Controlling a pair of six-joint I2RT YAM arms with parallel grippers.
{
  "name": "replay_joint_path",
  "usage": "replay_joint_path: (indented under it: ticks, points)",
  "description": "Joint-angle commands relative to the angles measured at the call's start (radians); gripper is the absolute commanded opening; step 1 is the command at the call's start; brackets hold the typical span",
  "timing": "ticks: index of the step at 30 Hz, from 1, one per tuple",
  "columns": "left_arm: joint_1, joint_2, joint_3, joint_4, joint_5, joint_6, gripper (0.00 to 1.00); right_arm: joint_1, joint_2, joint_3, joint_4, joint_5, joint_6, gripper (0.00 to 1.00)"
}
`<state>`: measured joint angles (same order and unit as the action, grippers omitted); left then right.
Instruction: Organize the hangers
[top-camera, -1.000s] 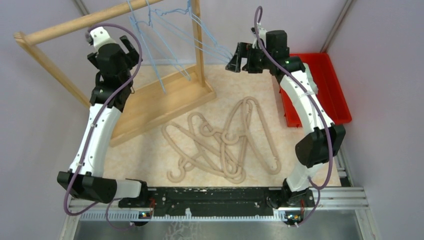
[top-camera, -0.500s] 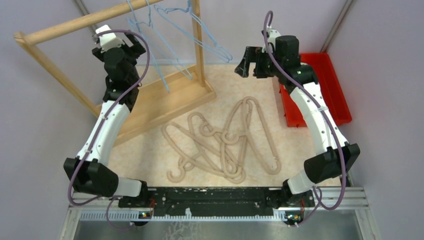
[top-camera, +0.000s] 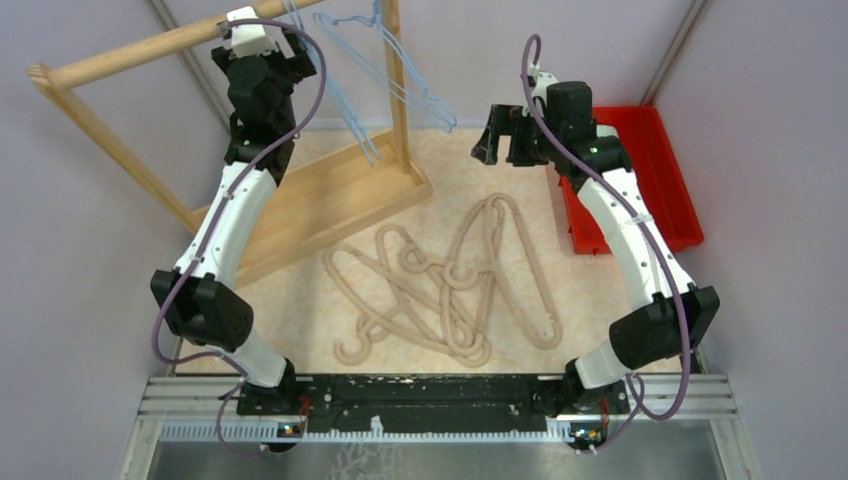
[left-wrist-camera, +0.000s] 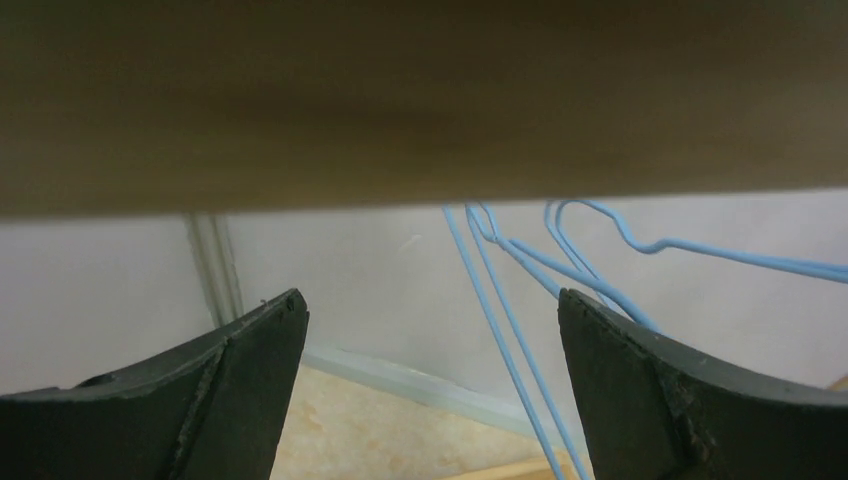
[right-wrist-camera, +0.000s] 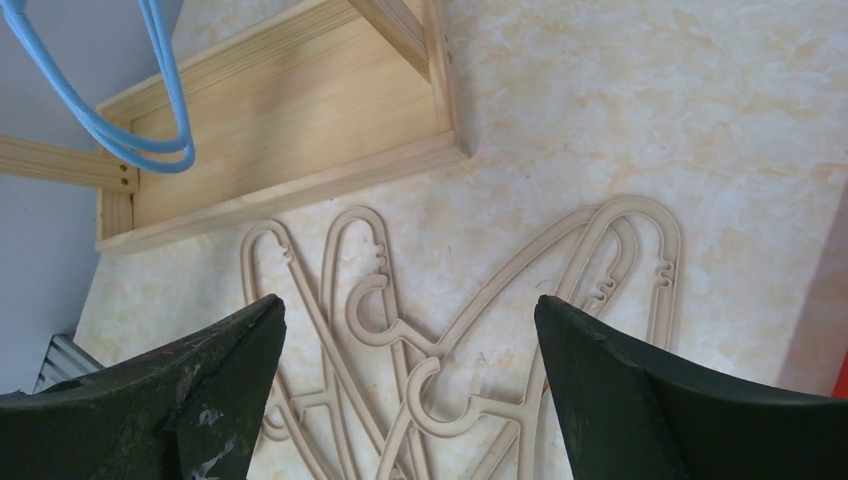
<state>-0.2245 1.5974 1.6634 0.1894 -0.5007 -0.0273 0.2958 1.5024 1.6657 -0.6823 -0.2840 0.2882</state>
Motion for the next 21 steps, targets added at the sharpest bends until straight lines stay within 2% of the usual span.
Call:
replay_joint_path:
  ticks: [1,10,21]
  points:
    - [-0.019,0.067,0.100,-0.073,0.102,0.030,1.00,-0.009,-0.070,0.013,0.031,0.011,-0.007,0.95]
    - [-0.064,0.184,0.191,-0.128,0.159,0.009,1.00,-0.021,-0.109,0.006,0.006,0.032,-0.007,0.95]
    - [-0.131,0.431,0.525,-0.255,0.224,0.002,1.00,-0.029,-0.155,-0.031,-0.011,0.052,-0.001,0.95]
